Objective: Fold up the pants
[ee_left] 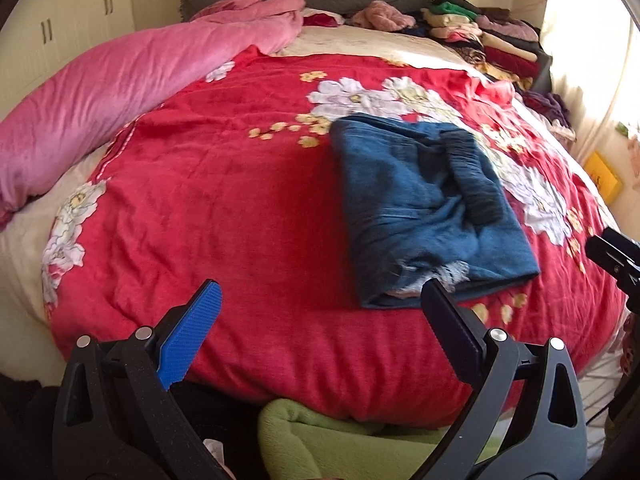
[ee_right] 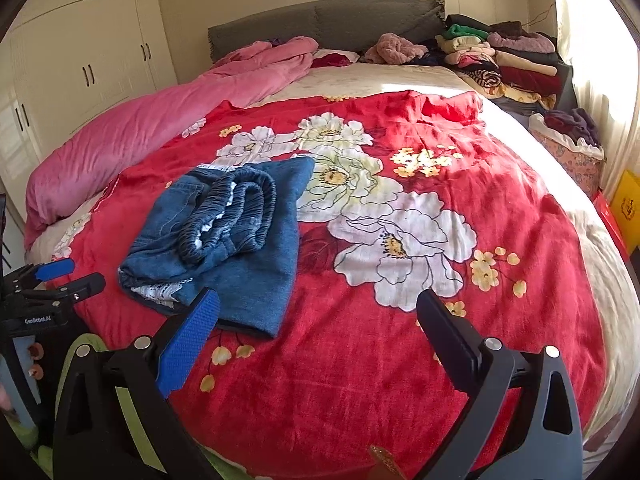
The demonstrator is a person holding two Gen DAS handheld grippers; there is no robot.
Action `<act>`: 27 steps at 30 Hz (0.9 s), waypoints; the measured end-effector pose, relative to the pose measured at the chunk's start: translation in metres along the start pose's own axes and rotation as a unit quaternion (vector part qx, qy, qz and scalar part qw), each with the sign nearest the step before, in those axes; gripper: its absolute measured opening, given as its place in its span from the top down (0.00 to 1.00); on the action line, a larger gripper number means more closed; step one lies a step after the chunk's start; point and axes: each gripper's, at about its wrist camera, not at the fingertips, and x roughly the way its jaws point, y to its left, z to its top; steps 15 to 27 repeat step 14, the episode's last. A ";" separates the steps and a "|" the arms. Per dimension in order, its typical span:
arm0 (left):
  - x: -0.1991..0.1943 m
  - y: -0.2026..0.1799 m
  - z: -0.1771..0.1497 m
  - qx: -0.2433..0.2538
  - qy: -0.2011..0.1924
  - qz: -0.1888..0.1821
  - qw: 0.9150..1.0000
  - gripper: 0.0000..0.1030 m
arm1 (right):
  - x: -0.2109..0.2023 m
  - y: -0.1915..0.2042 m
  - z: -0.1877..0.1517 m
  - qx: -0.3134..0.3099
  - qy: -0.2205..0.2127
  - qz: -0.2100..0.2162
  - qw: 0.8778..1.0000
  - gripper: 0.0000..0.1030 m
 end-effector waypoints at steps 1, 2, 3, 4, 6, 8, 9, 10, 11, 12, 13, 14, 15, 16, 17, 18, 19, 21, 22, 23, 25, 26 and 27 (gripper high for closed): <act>0.000 0.006 0.001 -0.007 -0.002 -0.005 1.000 0.09 | 0.003 -0.007 0.001 0.006 0.000 -0.008 1.000 0.04; 0.000 0.018 0.004 -0.018 -0.003 -0.017 1.000 0.09 | 0.007 -0.017 0.003 0.014 0.000 -0.019 1.000 0.04; 0.002 0.027 0.008 -0.027 -0.003 -0.018 0.999 0.09 | 0.010 -0.027 0.006 0.021 -0.003 -0.030 0.999 0.04; 0.004 0.037 0.014 -0.038 -0.002 -0.011 0.999 0.09 | 0.014 -0.040 0.010 0.030 -0.007 -0.046 0.998 0.04; 0.019 0.068 0.032 -0.058 0.007 0.030 0.998 0.09 | 0.024 -0.071 0.020 0.051 -0.008 -0.076 0.996 0.04; 0.040 0.105 0.053 -0.083 0.016 0.075 0.994 0.09 | 0.034 -0.115 0.033 0.082 -0.012 -0.119 0.989 0.04; 0.051 0.123 0.063 -0.094 0.025 0.091 0.991 0.09 | 0.039 -0.135 0.037 0.095 -0.009 -0.137 0.986 0.04; 0.061 0.139 0.071 -0.104 0.032 0.107 0.988 0.09 | 0.046 -0.160 0.043 0.110 -0.006 -0.156 0.982 0.04; 0.075 0.160 0.083 -0.111 0.040 0.132 0.984 0.09 | 0.054 -0.187 0.049 0.125 0.004 -0.171 0.977 0.04; 0.088 0.181 0.094 -0.119 0.045 0.157 0.979 0.09 | 0.062 -0.209 0.053 0.142 0.017 -0.184 0.973 0.04; 0.098 0.196 0.103 -0.123 0.048 0.173 0.976 0.09 | 0.072 -0.232 0.057 0.155 0.028 -0.194 0.968 0.04; 0.113 0.215 0.113 -0.131 0.053 0.190 0.972 0.09 | 0.080 -0.250 0.061 0.166 0.032 -0.204 0.964 0.04; 0.113 0.215 0.113 -0.131 0.053 0.190 0.972 0.09 | 0.080 -0.250 0.061 0.166 0.032 -0.204 0.964 0.04; 0.113 0.215 0.113 -0.131 0.053 0.190 0.972 0.09 | 0.080 -0.250 0.061 0.166 0.032 -0.204 0.964 0.04; 0.113 0.215 0.113 -0.131 0.053 0.190 0.972 0.09 | 0.080 -0.250 0.061 0.166 0.032 -0.204 0.964 0.04; 0.113 0.215 0.113 -0.131 0.053 0.190 0.972 0.09 | 0.080 -0.250 0.061 0.166 0.032 -0.204 0.964 0.04; 0.113 0.215 0.113 -0.131 0.053 0.190 0.972 0.09 | 0.080 -0.250 0.061 0.166 0.032 -0.204 0.964 0.04; 0.113 0.215 0.113 -0.131 0.053 0.190 0.972 0.09 | 0.080 -0.250 0.061 0.166 0.032 -0.204 0.964 0.04; 0.113 0.215 0.113 -0.131 0.053 0.190 0.972 0.09 | 0.080 -0.250 0.061 0.166 0.032 -0.204 0.964 0.04; 0.113 0.215 0.113 -0.131 0.053 0.190 0.972 0.09 | 0.080 -0.250 0.061 0.166 0.032 -0.204 0.964 0.04; 0.113 0.215 0.113 -0.131 0.053 0.190 0.972 0.09 | 0.080 -0.250 0.061 0.166 0.032 -0.204 0.964 0.04; 0.113 0.215 0.113 -0.131 0.053 0.190 0.972 0.09 | 0.080 -0.250 0.061 0.166 0.032 -0.204 0.964 0.04; 0.113 0.215 0.113 -0.131 0.053 0.190 0.972 0.09 | 0.080 -0.250 0.061 0.166 0.032 -0.204 0.964 0.04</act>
